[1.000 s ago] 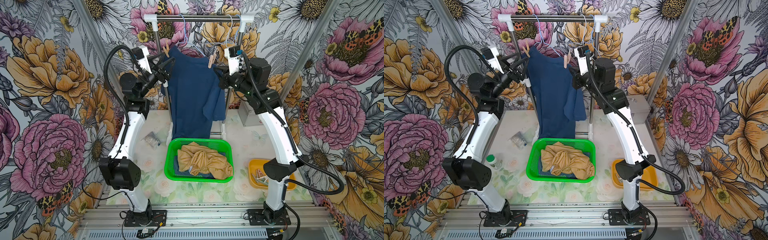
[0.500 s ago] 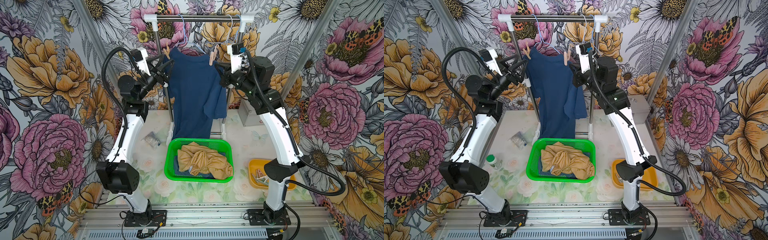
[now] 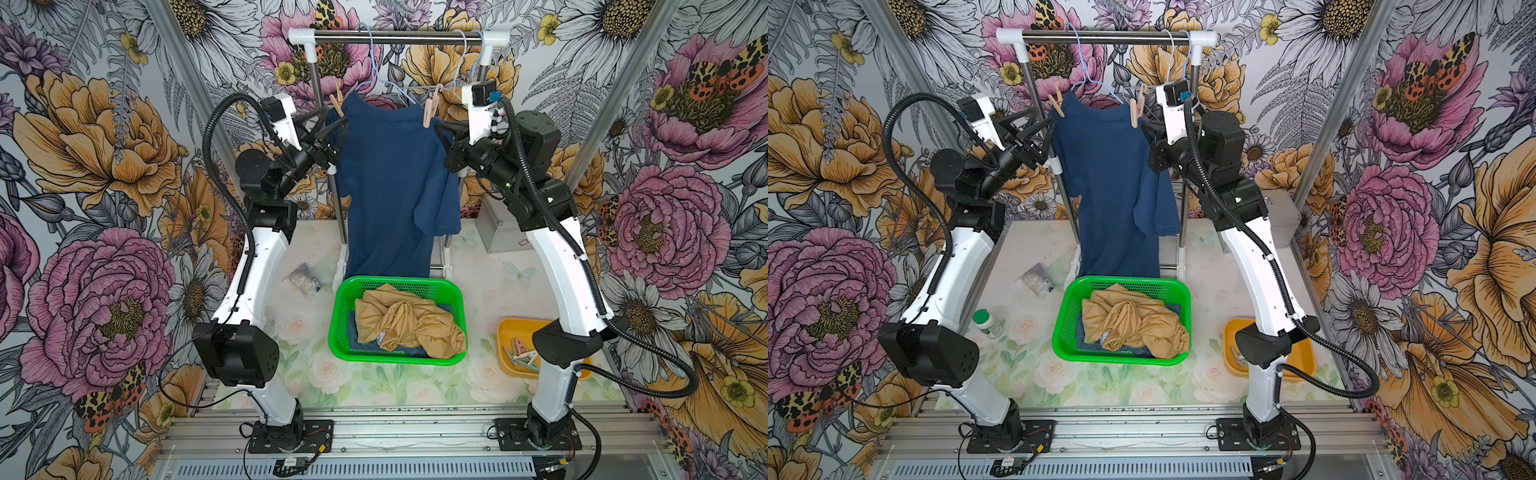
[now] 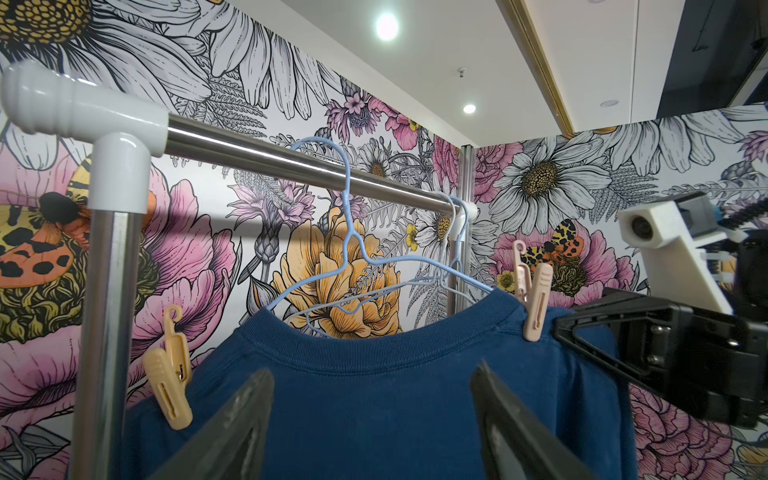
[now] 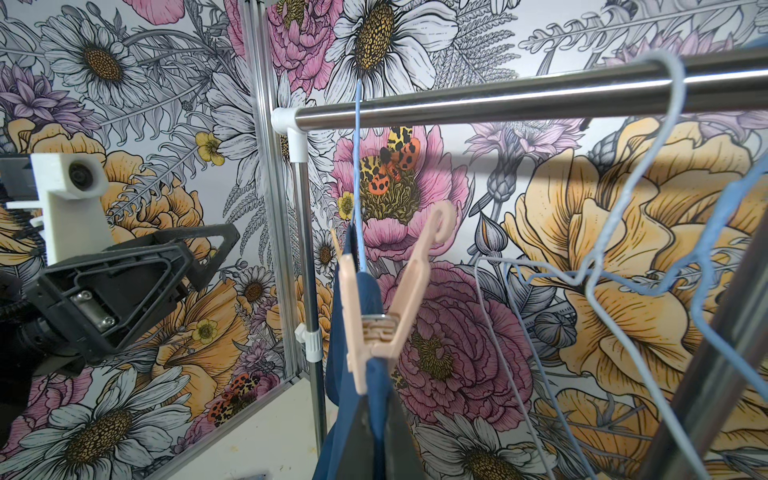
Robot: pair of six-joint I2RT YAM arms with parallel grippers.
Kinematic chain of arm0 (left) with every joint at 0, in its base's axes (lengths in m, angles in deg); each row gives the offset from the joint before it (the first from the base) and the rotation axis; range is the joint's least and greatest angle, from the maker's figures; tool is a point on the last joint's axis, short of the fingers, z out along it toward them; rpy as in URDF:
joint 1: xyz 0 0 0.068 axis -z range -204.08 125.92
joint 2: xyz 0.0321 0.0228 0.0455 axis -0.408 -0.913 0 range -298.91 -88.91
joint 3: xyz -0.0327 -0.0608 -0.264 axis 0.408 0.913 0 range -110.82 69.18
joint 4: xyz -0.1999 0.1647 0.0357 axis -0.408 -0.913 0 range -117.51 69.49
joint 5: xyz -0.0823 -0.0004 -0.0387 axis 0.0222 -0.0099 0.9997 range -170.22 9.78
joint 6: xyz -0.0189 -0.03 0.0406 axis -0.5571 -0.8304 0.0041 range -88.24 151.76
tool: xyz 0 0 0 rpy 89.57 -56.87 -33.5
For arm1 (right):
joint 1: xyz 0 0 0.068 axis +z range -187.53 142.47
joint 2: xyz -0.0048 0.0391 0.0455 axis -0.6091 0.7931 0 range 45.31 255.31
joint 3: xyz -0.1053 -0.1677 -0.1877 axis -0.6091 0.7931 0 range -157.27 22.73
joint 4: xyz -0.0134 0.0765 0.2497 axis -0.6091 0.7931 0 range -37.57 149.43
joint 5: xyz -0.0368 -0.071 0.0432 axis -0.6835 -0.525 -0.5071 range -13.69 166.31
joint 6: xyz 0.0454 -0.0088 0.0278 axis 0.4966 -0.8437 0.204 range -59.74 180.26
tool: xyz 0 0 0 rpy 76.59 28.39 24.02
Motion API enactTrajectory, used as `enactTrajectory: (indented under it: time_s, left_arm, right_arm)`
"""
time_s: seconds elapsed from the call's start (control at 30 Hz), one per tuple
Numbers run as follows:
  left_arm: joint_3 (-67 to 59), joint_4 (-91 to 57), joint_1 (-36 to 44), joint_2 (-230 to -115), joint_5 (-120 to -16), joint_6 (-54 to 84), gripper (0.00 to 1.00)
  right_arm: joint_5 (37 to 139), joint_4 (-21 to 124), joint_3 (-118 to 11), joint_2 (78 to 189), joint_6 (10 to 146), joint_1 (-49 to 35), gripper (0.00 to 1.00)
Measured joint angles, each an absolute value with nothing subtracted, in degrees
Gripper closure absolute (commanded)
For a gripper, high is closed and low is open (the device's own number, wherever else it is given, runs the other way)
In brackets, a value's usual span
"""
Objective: Remove the clothespins securing t-shirts to the hanger
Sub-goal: Pick up the hanger from the clothes rail.
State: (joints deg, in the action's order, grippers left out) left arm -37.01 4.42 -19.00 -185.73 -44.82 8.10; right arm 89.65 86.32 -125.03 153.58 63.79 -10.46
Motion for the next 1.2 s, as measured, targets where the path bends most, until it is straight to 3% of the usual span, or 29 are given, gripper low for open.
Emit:
enactTrajectory:
  time_s: [0.67, 1.2]
  left_arm:
    - [-39.17, 3.13, -18.19, -187.04, -44.80, 8.10, 0.24]
    - [-37.29, -1.55, -18.19, -185.16, -44.76, 10.83, 0.24]
  right_arm:
    - [91.47, 81.69, -123.35, 150.87, 64.55, -12.16, 1.00]
    - [92.30, 79.98, -109.58, 140.42, 65.19, -12.86, 1.00]
